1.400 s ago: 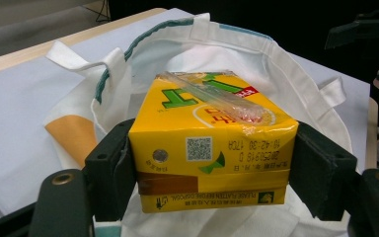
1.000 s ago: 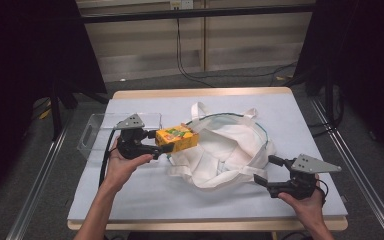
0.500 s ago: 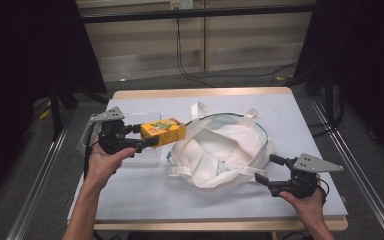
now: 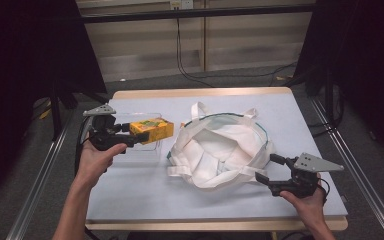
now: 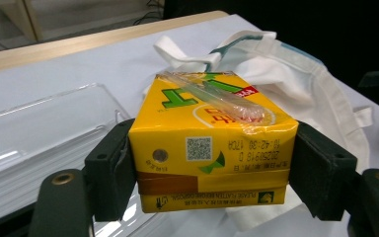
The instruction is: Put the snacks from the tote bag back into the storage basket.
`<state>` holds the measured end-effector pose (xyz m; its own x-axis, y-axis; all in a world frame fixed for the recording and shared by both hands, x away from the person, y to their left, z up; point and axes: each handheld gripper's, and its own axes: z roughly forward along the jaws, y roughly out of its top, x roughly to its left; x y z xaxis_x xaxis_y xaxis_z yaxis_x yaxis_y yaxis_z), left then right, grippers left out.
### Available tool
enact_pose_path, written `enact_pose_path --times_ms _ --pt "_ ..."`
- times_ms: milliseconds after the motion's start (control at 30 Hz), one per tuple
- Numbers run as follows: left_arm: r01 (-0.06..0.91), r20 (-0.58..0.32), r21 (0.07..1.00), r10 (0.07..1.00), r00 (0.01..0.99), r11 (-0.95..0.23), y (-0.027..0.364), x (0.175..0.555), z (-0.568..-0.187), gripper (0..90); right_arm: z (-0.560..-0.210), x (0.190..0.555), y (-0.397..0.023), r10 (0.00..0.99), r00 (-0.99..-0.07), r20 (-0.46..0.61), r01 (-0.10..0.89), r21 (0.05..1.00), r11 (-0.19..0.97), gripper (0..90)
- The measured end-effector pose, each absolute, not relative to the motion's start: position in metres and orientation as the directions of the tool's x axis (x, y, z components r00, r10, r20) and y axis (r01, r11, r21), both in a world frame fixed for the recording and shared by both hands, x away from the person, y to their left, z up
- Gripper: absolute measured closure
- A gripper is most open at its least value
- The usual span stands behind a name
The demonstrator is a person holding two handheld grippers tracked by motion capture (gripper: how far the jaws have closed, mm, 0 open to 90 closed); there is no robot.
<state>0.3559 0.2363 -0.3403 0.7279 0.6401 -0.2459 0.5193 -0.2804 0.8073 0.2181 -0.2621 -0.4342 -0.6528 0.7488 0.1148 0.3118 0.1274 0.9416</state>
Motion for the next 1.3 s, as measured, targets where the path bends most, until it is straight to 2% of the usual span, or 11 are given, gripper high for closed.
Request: enact_pose_path --times_ms 400,1300 --pt "0.598 -0.256 0.759 0.726 0.638 -0.258 0.254 0.372 -0.335 27.4 -0.435 0.219 -0.263 0.749 -0.653 0.114 0.311 0.942 0.127 15.6" --pt "0.739 -0.281 0.631 0.82 0.499 -0.234 0.263 0.415 -0.34 27.4 -0.44 0.225 -0.267 0.747 -0.652 0.133 0.327 0.938 0.118 15.4"
